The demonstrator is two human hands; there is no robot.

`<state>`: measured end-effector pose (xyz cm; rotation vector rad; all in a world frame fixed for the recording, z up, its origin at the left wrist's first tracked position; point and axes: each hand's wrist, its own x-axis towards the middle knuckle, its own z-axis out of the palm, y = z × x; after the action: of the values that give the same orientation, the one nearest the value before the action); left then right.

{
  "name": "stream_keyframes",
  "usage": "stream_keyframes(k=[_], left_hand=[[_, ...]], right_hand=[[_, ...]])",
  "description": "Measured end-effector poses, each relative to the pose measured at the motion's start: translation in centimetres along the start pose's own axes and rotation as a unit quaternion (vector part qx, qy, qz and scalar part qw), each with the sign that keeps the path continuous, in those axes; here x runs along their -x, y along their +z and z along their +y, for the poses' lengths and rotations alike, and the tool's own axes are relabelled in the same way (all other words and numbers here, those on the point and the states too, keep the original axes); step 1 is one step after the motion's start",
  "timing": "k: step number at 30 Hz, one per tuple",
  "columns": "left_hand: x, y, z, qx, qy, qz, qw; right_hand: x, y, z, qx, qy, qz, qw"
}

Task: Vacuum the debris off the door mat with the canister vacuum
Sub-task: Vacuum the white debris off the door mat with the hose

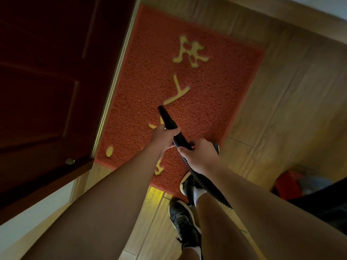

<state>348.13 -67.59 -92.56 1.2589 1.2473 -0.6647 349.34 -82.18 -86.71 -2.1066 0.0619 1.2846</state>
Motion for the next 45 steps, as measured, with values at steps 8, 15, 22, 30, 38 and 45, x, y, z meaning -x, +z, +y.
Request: stream_keyframes(k=[8,15,22,30,38,45], left_hand=[[0.9,-2.3,-3.9,0.006,0.018,0.004,1.0],[3.0,-4.4,-7.4,0.004,0.058,0.004,0.998],[5.9,-3.7,-11.2,0.033,0.085,-0.005,0.996],[9.0,-0.5,-16.4,0.009,0.087,-0.02,0.996],[11.4,1.9,-21.7,0.025,0.061,-0.009,0.998],[13.9,5.6,-25.4,0.039,0.065,0.009,0.997]], right_hand=[[2.6,3.8,1.0,-0.013,-0.02,0.008,1.0],[5.4,7.7,2.5,-0.007,-0.067,0.028,0.997],[8.9,9.2,6.1,0.006,-0.091,0.058,0.994],[13.4,11.8,12.5,0.011,-0.064,0.091,0.994],[17.1,12.9,18.1,0.023,-0.088,0.071,0.993],[20.0,12.7,23.6,0.036,-0.109,0.072,0.991]])
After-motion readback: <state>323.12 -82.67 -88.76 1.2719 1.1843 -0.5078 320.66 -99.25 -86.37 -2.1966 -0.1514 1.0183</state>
